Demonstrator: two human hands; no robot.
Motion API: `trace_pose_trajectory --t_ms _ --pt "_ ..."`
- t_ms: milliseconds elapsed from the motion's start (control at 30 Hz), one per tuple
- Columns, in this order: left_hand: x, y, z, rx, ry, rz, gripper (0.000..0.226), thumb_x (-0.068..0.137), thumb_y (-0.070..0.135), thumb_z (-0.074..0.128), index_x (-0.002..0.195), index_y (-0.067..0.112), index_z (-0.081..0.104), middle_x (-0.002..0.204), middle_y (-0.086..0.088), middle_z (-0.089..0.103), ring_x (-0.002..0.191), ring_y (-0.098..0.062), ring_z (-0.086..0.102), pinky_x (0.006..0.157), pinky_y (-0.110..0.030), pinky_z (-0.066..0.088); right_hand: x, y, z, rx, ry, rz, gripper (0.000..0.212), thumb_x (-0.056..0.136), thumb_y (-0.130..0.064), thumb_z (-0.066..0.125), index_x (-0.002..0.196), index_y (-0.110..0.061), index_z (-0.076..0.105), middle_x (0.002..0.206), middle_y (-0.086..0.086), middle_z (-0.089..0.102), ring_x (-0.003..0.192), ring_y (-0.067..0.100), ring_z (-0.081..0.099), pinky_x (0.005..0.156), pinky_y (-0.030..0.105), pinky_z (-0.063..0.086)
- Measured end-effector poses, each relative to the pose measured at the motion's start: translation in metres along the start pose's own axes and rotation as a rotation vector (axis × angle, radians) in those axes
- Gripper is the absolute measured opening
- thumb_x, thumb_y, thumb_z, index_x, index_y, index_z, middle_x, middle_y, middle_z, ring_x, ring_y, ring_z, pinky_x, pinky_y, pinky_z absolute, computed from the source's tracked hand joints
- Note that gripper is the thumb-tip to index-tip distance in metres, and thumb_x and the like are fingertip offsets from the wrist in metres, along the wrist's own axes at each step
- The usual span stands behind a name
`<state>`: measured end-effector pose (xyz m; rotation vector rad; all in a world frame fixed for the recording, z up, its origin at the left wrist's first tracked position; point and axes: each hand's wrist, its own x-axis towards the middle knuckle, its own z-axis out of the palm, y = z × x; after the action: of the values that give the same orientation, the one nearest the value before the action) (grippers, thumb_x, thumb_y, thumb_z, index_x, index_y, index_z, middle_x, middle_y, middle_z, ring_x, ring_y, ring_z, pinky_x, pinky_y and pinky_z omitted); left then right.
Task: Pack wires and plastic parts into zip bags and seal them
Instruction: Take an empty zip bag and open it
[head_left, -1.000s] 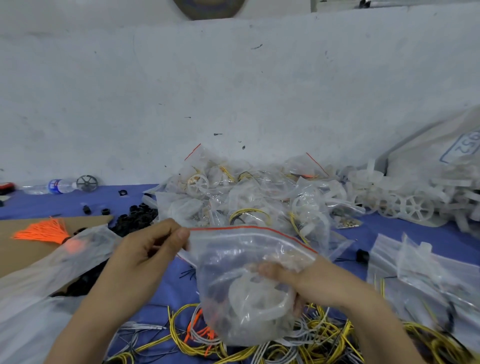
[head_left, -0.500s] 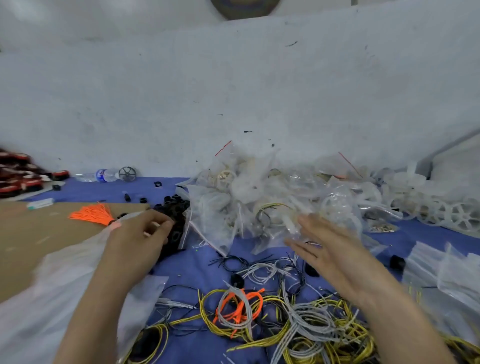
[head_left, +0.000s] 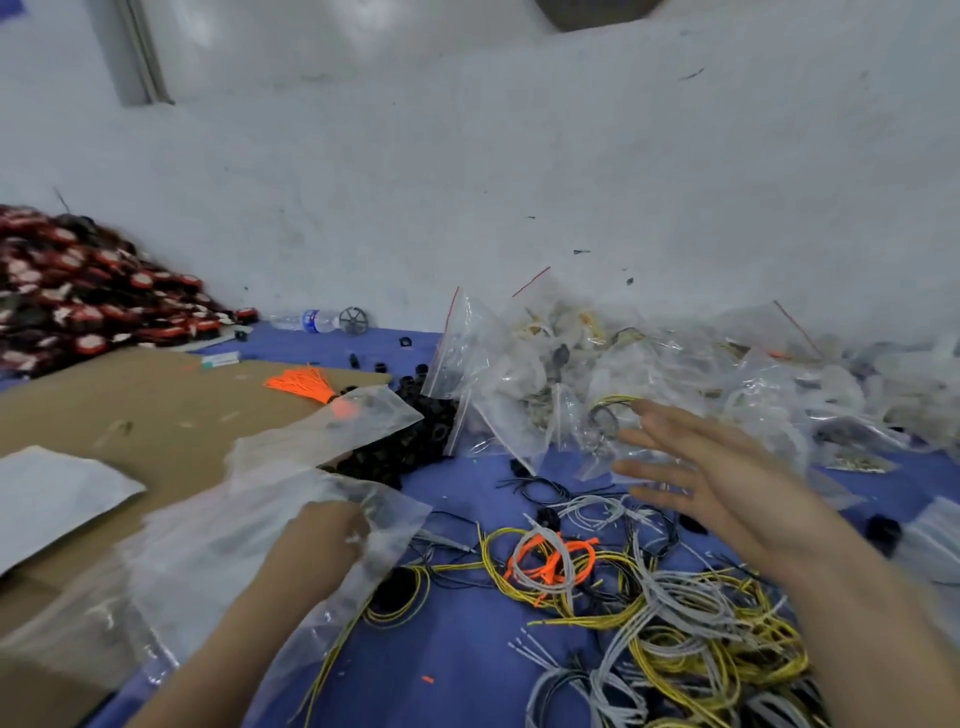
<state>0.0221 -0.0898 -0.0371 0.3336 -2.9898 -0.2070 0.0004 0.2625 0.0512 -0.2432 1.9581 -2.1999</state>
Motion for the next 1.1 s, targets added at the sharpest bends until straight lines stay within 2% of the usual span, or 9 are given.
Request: trace_pose_trajectory --t_ms 167,367,467,533,600,733,833,967,1100 --pt "0.002 -0.003 0.002 -0.196 0.063 0.071 0.028 0.082 0.002 0.057 0.075 0.029 0.055 0.084 0.001 0.065 0.077 -0.015 0.056 0.057 -0.011 0.034 -0.005 -0.005 -0.005 -0.091 -0.028 -0.017 0.048 0.072 -0.042 0.064 0.117 -0.025 0.064 0.111 -0.001 0.07 0.094 0.021 0.07 0.086 0.039 0.052" --pt "0.016 0.008 -0.055 -0.6 0.475 -0.017 0.033 0.082 -0.004 0.058 0.099 0.024 0.051 0.07 0.004 0.054 0.06 -0.02 0.056 0.053 -0.027 0.038 -0.008 -0.008 -0.004 -0.093 -0.037 -0.001 0.053 0.072 -0.043 0.062 0.119 -0.02 0.063 0.104 0.002 0.073 0.096 0.02 0.07 0.088 0.038 0.052" --pt "0.009 0.06 -0.093 -0.825 0.628 0.148 0.041 0.08 0.0 0.056 0.105 0.03 0.044 0.07 0.008 0.055 0.057 -0.007 0.054 0.057 -0.03 0.043 -0.013 -0.008 0.018 -0.005 -0.217 0.059 0.072 0.063 -0.053 0.07 0.125 -0.02 0.057 0.108 0.008 0.071 0.101 0.023 0.068 0.088 0.045 0.054" --pt "-0.005 0.109 -0.1 -0.861 0.562 0.37 0.042 0.077 0.01 0.054 0.109 0.032 0.041 0.069 0.014 0.056 0.056 0.0 0.055 0.056 -0.019 0.044 -0.018 -0.005 0.039 0.131 -0.351 0.113 0.082 0.051 -0.061 0.08 0.121 -0.026 0.058 0.111 0.009 0.07 0.101 0.026 0.068 0.08 0.048 0.057" --pt "-0.016 0.154 -0.094 -0.887 0.363 0.602 0.05 0.074 0.011 0.05 0.119 0.03 0.041 0.073 0.014 0.058 0.063 -0.002 0.059 0.059 -0.016 0.049 -0.018 0.0 0.056 0.269 -0.36 0.074 0.063 0.058 -0.056 0.079 0.112 -0.026 0.066 0.11 0.008 0.07 0.095 0.024 0.069 0.07 0.045 0.059" --pt "0.01 0.17 -0.075 -0.888 0.115 0.782 0.058 0.077 -0.003 0.045 0.121 0.036 0.045 0.092 0.005 0.062 0.086 -0.006 0.063 0.073 -0.025 0.05 -0.002 0.008 0.041 0.306 0.106 -0.061 0.017 0.089 -0.007 0.056 0.098 -0.009 0.07 0.088 0.009 0.074 0.069 0.021 0.07 0.055 0.037 0.058" --pt "0.063 0.119 -0.046 -0.517 0.276 0.556 0.028 0.087 0.004 0.052 0.108 0.024 0.053 0.098 -0.004 0.062 0.088 -0.02 0.061 0.073 -0.032 0.048 0.007 0.005 -0.005 0.038 0.331 -0.093 0.018 0.086 0.001 0.058 0.085 -0.011 0.072 0.076 0.004 0.074 0.06 0.014 0.067 0.049 0.031 0.054" --pt "0.095 0.043 0.011 0.362 -0.092 0.213 0.038 0.094 0.032 0.049 0.131 0.023 0.048 0.126 -0.006 0.052 0.115 -0.029 0.051 0.088 -0.038 0.047 0.004 0.012 -0.067 -0.201 0.362 0.042 0.01 0.088 -0.006 0.059 0.088 -0.005 0.069 0.065 0.006 0.071 0.042 0.011 0.057 0.035 0.02 0.042" --pt "0.099 0.026 0.031 0.637 -0.061 0.286 0.032 0.095 0.017 0.041 0.126 0.021 0.048 0.122 -0.004 0.049 0.112 -0.028 0.047 0.09 -0.033 0.036 0.0 0.022 -0.096 -0.263 0.427 0.105 0.013 0.089 -0.003 0.058 0.08 -0.006 0.067 0.054 0.005 0.067 0.039 0.01 0.057 0.035 0.02 0.044"
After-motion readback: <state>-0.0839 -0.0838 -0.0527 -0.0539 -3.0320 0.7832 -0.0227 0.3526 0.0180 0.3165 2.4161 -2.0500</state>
